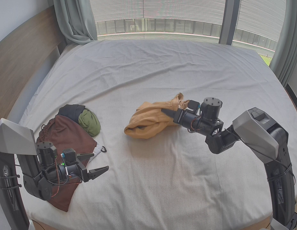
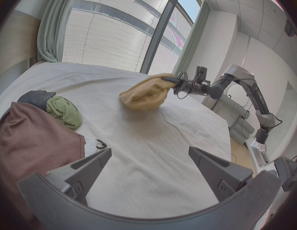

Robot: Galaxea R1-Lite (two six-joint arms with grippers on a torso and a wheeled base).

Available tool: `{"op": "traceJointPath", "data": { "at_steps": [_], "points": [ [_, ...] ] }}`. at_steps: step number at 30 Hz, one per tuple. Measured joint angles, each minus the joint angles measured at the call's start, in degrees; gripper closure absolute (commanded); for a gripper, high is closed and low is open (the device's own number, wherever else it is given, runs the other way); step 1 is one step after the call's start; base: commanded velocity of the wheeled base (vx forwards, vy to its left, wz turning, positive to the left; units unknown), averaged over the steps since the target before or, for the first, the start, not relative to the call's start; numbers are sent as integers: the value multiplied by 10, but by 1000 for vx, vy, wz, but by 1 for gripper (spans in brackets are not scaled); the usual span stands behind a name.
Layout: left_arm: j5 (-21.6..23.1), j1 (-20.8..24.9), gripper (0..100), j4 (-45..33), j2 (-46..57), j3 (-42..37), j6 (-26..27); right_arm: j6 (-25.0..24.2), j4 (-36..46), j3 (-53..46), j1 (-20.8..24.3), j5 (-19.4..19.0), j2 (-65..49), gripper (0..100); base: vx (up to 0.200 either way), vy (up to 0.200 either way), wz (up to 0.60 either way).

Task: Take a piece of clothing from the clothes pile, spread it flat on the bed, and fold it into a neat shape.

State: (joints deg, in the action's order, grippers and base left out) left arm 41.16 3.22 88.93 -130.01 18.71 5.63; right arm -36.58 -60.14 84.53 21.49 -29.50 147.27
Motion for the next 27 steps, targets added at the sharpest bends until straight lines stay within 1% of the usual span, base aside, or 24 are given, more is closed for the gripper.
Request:
{"op": "traceJointPath", "data": {
  "at_steps": [9,20,27],
  "points": [
    [0,2,0,0,2,-3,0,5,-114,-134,-6,1,12,100,0,0,0],
    [0,4,0,0,3,-5,0,4,-169,-158,-9,4,58,100,0,0,0],
    [0,4,0,0,4,-5,0,4,-174,-159,-9,4,70,100,0,0,0]
  ]
}}
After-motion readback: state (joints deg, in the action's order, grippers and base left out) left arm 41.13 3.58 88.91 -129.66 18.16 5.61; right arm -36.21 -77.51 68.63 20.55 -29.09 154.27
